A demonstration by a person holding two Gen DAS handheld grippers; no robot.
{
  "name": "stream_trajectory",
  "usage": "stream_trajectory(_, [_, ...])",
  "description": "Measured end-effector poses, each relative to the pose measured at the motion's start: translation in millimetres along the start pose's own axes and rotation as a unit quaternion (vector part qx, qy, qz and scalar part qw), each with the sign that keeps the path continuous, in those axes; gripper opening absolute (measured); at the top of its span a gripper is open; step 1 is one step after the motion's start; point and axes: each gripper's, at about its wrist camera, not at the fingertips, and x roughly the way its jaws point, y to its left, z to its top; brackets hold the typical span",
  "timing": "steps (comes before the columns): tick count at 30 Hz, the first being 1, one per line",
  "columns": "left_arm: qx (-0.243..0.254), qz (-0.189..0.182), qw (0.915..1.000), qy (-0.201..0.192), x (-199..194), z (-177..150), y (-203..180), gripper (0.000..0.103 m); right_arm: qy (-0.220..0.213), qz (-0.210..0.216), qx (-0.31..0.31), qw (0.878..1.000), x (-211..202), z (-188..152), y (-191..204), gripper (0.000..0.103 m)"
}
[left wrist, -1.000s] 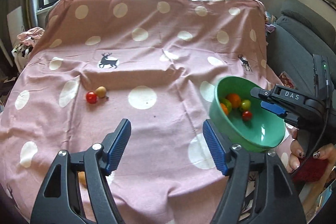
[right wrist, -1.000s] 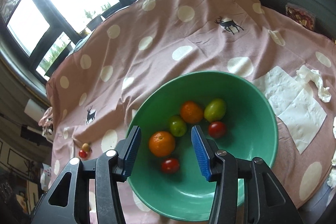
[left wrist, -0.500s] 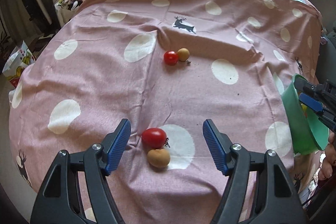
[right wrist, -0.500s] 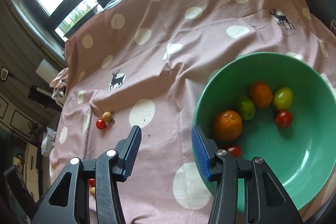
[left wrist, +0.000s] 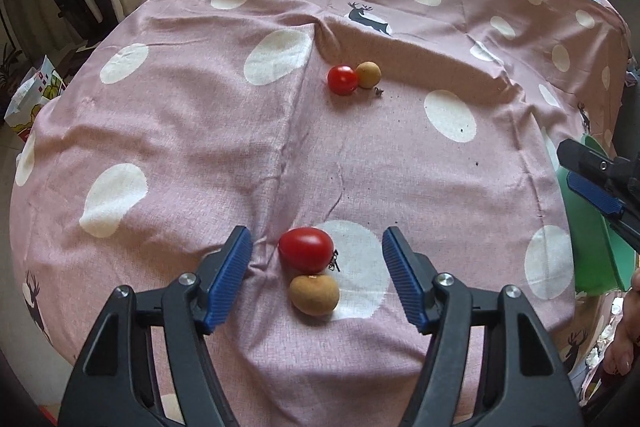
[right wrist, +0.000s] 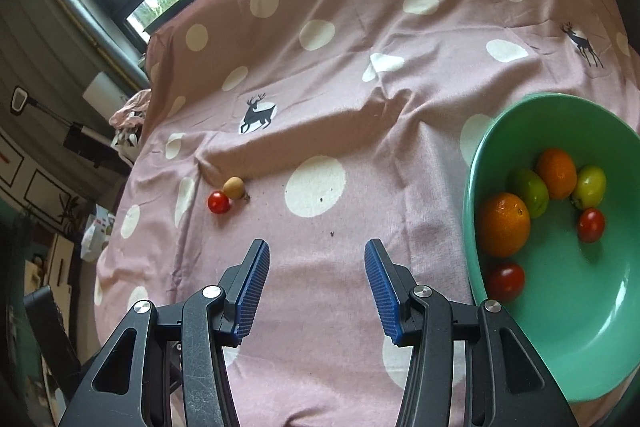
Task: Organize fruits
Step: 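Move both grippers back to the remaining tomatoes on the cloth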
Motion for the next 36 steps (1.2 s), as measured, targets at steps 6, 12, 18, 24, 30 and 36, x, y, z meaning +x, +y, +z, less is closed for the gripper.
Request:
stream_trajectory(6, [-0.018,0.008,0.9998,0.0,-3,1,5,0.055,0.0,0.001,0.007,1.0,-1,1,-3,0.05])
stream_trajectory(12, [-0.013,0.01,0.9998,0.009,1,1,5,0.055,0.001,0.001,0.011,1.0,-1,2,-5,0.05])
stream_trajectory(18, [-0.038,-0.058,0.9976,-0.01,-18,5,13,0.055,-0.001,0.002,0.008,1.0,-2,1,-4,0.05])
stream_trajectory(24, [-0.032,-0.067,0.9972,-0.003,-14,3,2,0.054,0.001,0.004,0.01,1.0,-2,1,-5,0.05])
stream_trajectory(30, [-0.024,-0.045,0.9987,0.007,-2,2,1,0.036,0.002,0.001,0.013,1.0,-2,2,-6,0.05])
stream_trajectory(36, [-0.044,-0.041,0.9979,0.023,11,5,8,0.035,-0.001,0.001,0.01,1.0,-2,1,-5,0.05])
